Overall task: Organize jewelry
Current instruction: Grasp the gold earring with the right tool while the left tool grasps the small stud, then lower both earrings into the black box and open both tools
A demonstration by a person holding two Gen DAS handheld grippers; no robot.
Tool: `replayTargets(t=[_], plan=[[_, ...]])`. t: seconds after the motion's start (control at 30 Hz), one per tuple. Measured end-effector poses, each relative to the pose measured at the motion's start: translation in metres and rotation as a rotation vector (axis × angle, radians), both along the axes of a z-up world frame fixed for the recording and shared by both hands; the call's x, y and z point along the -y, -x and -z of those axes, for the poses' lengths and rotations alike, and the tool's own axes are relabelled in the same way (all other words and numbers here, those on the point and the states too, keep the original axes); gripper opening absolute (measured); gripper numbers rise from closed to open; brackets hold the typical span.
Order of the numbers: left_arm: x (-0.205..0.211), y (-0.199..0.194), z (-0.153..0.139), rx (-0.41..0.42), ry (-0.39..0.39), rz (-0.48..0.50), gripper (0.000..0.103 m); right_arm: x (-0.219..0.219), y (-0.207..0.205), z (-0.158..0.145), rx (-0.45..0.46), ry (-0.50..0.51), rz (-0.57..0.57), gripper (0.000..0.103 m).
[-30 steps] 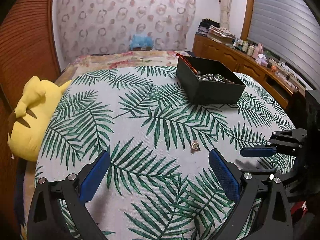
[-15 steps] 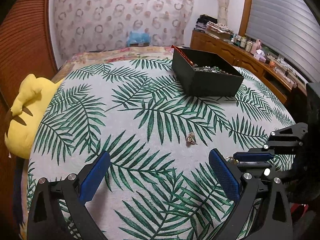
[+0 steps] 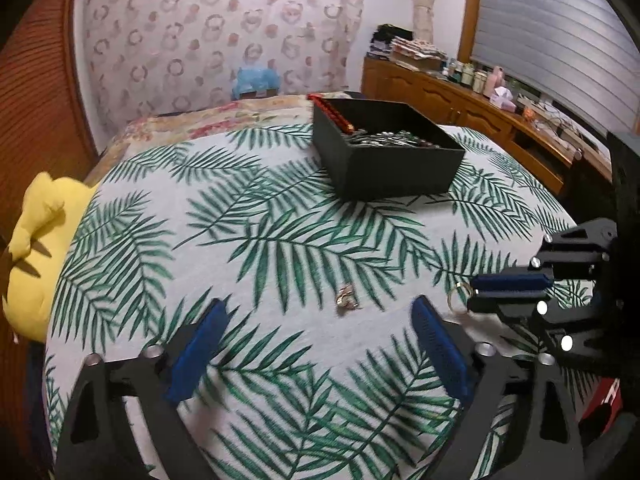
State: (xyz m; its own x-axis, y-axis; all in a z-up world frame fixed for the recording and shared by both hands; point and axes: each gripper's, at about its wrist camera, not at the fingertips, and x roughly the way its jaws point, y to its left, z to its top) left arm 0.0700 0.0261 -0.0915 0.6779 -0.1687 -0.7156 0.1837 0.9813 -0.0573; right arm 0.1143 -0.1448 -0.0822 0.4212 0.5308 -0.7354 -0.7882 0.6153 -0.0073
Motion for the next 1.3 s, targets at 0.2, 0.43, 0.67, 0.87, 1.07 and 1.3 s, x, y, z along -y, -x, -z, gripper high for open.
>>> replayTargets(t=[0.2, 0.43, 0.67, 0.87, 1.07, 1.3], plan=[[0.011, -0.010, 0.004, -0.021, 0.001, 0.033, 0.052, 0.013, -0.009, -0.005, 0.008, -0.012, 0.035, 0.012], [0.012, -0.018, 0.012, -0.051, 0.031, 0.042, 0.013, 0.023, -0.013, -0.006, 0.009, -0.020, 0.057, 0.012], [0.010, -0.018, 0.004, -0.023, 0.034, 0.041, 0.006, 0.026, -0.018, -0.009, 0.013, -0.026, 0.072, 0.012], [0.007, -0.026, -0.015, 0.018, 0.037, 0.026, 0.006, 0.030, -0.030, -0.024, 0.042, -0.043, 0.092, 0.012], [0.012, -0.039, -0.040, 0.071, 0.040, 0.029, 0.006, 0.033, -0.059, -0.046, 0.095, -0.055, 0.138, 0.012], [0.022, -0.058, -0.057, 0.109, 0.039, 0.039, 0.006, 0.039, -0.105, -0.057, 0.083, -0.097, 0.213, 0.012]])
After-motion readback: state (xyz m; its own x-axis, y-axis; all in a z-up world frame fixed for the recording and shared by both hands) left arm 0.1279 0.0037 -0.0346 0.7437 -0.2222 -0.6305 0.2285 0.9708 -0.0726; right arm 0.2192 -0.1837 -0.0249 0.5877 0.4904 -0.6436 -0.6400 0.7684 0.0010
